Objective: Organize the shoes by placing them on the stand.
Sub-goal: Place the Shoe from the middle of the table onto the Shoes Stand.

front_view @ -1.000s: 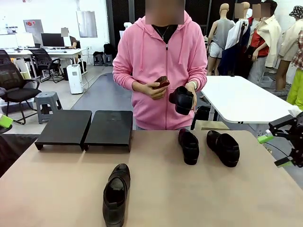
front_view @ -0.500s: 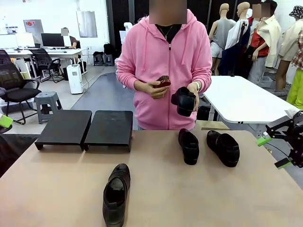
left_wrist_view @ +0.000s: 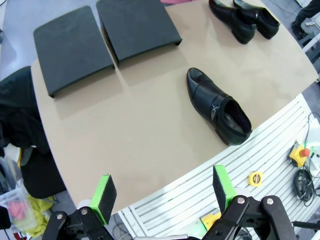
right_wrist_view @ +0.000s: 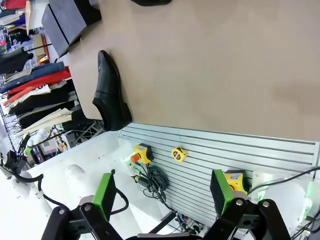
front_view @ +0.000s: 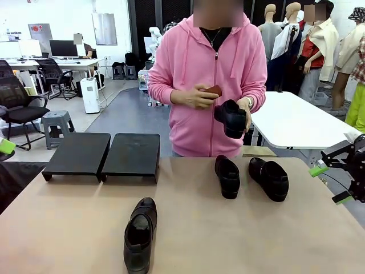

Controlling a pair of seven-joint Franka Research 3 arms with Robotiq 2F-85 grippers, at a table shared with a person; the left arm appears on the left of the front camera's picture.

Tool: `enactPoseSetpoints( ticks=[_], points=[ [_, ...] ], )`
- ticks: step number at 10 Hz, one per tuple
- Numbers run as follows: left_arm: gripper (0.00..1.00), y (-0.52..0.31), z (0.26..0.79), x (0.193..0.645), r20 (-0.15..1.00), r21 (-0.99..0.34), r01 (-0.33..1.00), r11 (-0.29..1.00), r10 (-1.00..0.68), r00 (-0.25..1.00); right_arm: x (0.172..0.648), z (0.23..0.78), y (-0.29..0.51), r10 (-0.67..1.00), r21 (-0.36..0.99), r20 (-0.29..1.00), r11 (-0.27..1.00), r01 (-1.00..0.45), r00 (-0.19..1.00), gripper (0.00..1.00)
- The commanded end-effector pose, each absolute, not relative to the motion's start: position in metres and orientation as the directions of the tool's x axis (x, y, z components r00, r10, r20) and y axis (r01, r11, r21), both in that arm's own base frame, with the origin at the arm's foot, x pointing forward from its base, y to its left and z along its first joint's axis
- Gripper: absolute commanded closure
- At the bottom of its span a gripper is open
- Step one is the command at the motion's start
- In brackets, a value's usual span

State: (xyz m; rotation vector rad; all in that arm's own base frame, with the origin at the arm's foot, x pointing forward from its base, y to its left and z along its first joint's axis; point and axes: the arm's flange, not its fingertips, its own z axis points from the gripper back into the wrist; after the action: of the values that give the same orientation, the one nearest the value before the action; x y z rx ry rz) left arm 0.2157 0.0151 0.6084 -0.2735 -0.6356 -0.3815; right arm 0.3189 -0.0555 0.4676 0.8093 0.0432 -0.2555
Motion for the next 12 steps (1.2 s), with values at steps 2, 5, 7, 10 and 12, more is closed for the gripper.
enactPoseSetpoints(
  ticks=[2, 5, 7, 10, 12],
  points=[
    [0.0, 0.016, 0.608, 0.217, 0.632, -0.133, 0.439, 0.889, -0.265, 0.728, 0.321, 0.472, -0.059, -0.202, 0.702, -0.14, 0.671, 0.241, 0.969, 0.0],
    [0.0, 0.016, 0.608, 0.217, 0.632, -0.133, 0.439, 0.889, -0.265, 0.728, 0.321, 0.472, -0.059, -0.202, 0.702, -0.14, 0.671, 0.241, 0.969, 0.0],
    [0.0, -0.036, 0.63, 0.212, 0.589, -0.042, 0.509, 0.86, -0.39, 0.707, 0.321, 0.472, -0.059, -0.202, 0.702, -0.14, 0.671, 0.241, 0.969, 0.0],
    [0.0, -0.208, 0.619, 0.227, 0.373, 0.175, 0.562, 0.809, -0.582, 0.722, 0.321, 0.472, -0.059, -0.202, 0.702, -0.14, 0.671, 0.241, 0.969, 0.0],
    [0.0, -0.295, 0.596, 0.239, 0.379, 0.045, 0.527, 0.849, -0.502, 0.777, 0.321, 0.472, -0.059, -0.202, 0.702, -0.14, 0.671, 0.241, 0.969, 0.0]
  ],
)
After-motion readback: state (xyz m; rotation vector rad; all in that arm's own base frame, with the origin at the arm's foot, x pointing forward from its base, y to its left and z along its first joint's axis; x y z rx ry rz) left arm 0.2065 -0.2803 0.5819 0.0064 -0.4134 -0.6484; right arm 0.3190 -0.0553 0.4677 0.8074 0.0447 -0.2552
